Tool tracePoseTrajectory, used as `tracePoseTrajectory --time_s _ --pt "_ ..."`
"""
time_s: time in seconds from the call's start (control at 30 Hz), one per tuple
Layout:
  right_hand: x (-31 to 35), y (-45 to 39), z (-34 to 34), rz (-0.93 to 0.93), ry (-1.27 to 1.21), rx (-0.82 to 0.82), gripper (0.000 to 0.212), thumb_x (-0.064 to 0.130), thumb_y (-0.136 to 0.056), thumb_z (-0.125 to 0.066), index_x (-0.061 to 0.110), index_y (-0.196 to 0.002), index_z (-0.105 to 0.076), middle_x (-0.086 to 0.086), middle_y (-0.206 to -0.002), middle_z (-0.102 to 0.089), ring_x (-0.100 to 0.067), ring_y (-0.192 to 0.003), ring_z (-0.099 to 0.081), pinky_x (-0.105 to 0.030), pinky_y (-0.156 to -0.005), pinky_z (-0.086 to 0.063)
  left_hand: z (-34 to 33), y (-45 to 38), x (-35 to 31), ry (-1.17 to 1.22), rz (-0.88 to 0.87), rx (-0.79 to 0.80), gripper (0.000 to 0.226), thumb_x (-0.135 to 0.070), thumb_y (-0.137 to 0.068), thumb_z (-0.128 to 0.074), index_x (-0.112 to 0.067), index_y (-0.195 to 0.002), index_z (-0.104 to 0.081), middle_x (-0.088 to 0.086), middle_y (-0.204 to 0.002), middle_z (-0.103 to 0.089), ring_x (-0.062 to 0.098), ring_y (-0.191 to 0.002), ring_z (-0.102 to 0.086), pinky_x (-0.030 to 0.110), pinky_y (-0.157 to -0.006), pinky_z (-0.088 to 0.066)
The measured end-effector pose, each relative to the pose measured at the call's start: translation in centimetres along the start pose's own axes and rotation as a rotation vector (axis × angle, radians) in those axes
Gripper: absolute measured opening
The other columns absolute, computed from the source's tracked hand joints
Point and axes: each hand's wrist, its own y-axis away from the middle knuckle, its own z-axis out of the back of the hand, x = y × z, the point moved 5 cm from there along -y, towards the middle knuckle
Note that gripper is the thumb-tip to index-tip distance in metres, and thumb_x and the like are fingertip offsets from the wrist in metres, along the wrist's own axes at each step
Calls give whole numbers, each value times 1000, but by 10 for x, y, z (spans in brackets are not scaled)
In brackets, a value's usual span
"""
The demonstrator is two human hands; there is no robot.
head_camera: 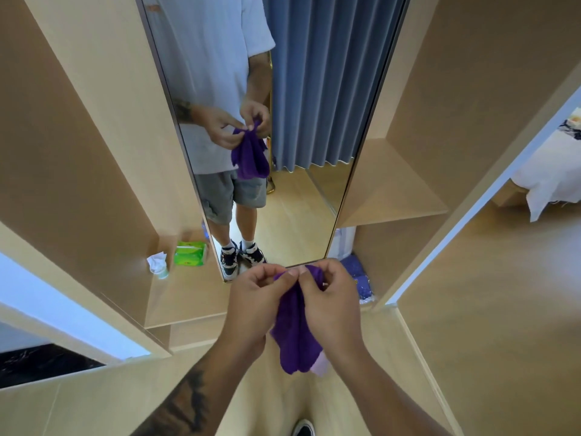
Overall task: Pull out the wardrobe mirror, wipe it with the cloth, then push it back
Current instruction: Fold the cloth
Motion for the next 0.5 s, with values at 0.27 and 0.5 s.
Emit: tracePoseTrajectory --time_s 0.27,0.5 --pt "18 37 -7 58 -285 175 25 22 -109 -54 35 -119 -73 15 -115 -73 1 -106 -68 -14 -80 -56 -2 12 -8 110 -54 44 34 -29 -84 -82 -1 -102 -78 21 -93 -79 22 -79 -75 27 -66 -59" --pt "-6 29 13 -23 -511 128 18 27 -92 -71 35 -108 -75 6 -110 -76 -18 -102 -75 -40 -77 -65 15 6 -36 -14 -163 179 22 6 -84 -76 -15 -83 -80 15 -81 -76 22 -70 -70 26 -60 -56"
